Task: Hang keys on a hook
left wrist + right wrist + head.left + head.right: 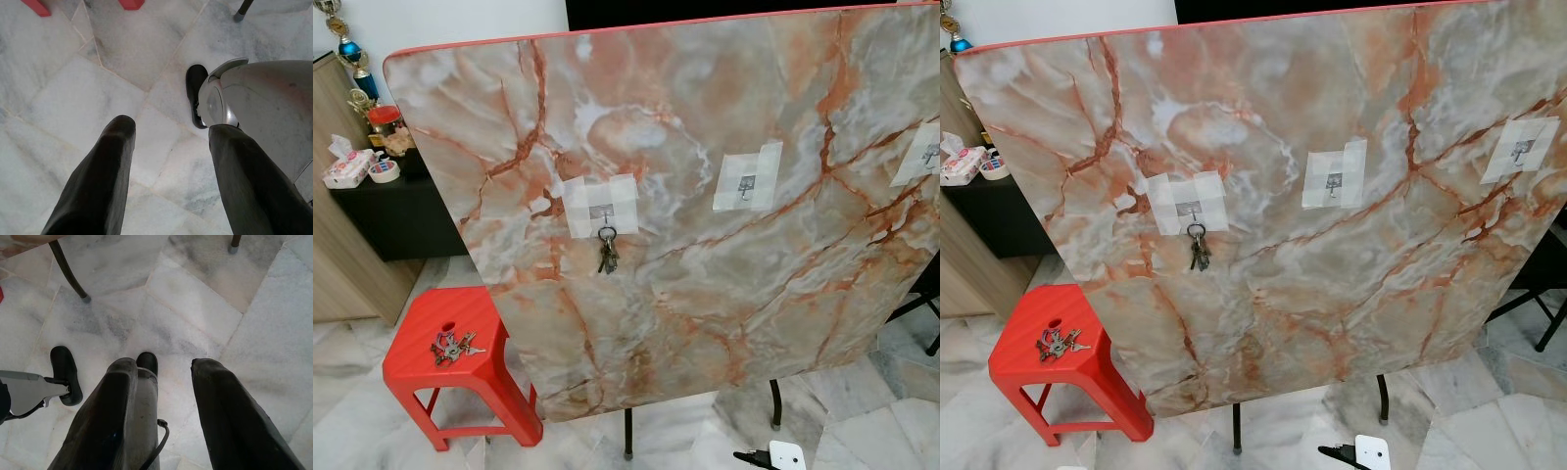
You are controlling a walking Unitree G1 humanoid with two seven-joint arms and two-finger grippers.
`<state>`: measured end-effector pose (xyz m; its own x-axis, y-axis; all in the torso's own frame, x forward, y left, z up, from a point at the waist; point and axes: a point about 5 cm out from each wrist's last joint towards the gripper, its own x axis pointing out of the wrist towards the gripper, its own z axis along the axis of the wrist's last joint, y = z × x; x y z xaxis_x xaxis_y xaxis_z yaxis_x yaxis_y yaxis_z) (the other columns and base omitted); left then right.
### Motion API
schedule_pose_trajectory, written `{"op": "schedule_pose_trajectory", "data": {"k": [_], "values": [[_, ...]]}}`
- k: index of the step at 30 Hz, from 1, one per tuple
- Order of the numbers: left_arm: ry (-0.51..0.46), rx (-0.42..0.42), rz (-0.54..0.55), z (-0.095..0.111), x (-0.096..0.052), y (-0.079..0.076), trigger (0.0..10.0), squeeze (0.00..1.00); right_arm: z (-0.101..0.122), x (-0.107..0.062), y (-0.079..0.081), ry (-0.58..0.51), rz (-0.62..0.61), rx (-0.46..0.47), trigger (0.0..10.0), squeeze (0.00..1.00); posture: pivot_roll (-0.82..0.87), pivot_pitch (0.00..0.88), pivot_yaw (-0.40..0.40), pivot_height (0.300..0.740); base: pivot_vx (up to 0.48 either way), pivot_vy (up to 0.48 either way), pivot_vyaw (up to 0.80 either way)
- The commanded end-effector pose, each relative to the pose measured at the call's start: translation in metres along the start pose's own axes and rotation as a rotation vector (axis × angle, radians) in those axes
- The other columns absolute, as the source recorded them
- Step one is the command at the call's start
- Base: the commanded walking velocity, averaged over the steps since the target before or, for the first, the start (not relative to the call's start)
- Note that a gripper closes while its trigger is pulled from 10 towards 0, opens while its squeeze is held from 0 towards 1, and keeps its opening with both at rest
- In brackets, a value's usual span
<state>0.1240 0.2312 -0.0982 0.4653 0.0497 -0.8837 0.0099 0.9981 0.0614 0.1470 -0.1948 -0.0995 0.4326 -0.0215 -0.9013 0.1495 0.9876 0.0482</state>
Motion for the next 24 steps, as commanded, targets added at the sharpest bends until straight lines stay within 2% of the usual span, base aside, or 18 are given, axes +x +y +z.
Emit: {"op": "schedule_pose_trajectory", "data": {"k": [1,8,9,14,24], "values": [[0.011,0.017,-0.009,-0.0040,-0.0006,-0.0016,10.0,0.00,-0.0010,-0.0001,-0.0003,0.005,0.000,-0.008,10.0,0.00,-0.02,0.000,0.037,0.724,0.000,0.000,0.00],[0.011,0.017,-0.009,-0.0040,-0.0006,-0.0016,10.0,0.00,-0.0010,-0.0001,-0.0003,0.005,0.000,-0.008,10.0,0.00,-0.02,0.000,0.037,0.724,0.000,0.000,0.00],[0.010,0.020,-0.005,-0.0028,-0.0003,-0.0014,10.0,0.00,0.0005,0.0001,0.0009,0.005,0.010,-0.021,10.0,0.00,0.00,0.000,0.033,0.740,0.000,0.000,0.00],[0.014,0.047,0.007,-0.0007,0.0001,-0.0001,10.0,0.00,0.0022,0.0005,0.0028,0.007,0.017,-0.019,10.0,0.00,0.00,0.000,0.035,0.740,0.000,0.000,0.00],[0.016,0.041,0.007,-0.0012,0.0000,0.0002,10.0,0.00,0.0017,0.0006,0.0030,0.012,0.015,-0.026,10.0,0.00,0.00,0.000,0.037,0.740,0.000,0.000,0.00]]}}
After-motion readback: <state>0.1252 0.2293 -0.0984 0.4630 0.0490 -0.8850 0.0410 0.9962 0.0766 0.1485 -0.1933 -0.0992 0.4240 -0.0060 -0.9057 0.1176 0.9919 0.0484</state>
